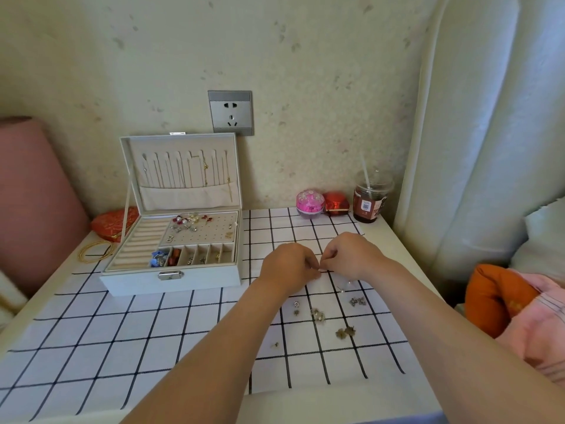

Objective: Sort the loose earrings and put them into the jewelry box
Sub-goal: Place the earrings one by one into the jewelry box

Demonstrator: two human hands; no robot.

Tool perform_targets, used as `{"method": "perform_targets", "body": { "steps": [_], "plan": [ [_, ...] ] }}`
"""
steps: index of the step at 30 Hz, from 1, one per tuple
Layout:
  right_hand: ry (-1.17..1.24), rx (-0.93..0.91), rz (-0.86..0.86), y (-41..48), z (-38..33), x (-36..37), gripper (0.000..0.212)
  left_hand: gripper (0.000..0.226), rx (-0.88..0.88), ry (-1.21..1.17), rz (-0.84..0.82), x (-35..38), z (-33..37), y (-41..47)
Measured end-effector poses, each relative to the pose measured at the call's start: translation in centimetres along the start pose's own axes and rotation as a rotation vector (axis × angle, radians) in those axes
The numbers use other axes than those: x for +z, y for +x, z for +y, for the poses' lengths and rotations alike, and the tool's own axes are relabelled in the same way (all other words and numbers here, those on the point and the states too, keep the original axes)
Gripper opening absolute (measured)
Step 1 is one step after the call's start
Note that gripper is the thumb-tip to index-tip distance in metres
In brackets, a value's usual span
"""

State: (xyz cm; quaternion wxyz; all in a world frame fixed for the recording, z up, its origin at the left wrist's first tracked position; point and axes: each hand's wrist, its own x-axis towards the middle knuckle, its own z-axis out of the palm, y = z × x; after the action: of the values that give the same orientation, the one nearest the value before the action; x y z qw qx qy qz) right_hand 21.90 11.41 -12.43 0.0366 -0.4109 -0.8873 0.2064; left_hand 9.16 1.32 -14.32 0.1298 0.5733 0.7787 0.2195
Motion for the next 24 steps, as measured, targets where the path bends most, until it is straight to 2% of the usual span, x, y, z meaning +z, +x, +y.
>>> {"method": "perform_targets", "body": {
  "steps": [5,8,13,16,24],
  "plan": [
    [0.039,-0.035,-0.008,-0.1,-0.1,0.1,0.013,0.003,0.001,0.037,-0.034,-0.4,0.1,0.1],
    [0.059,-0.071,-0.052,0.0,-0.2,0.1,0.017,0.009,-0.023,0.016,-0.023,-1.4,-0.4,0.1],
    [0.105,-0.11,-0.064,0.0,-1.0,0.2,0.008,0.013,0.011,-0.084,0.019,-3.1,-1.4,-0.4],
    [0.347,-0.087,-0.049,-0.2,-2.2,0.0,0.005,0.017,0.03,-0.135,0.075,-4.2,-1.8,-1.0],
    [0.901,-0.013,-0.1,-0.7,-6.5,-1.3,0.012,0.005,0.043,-0.24,0.204,-8.4,-3.8,-3.0]
  ]
}}
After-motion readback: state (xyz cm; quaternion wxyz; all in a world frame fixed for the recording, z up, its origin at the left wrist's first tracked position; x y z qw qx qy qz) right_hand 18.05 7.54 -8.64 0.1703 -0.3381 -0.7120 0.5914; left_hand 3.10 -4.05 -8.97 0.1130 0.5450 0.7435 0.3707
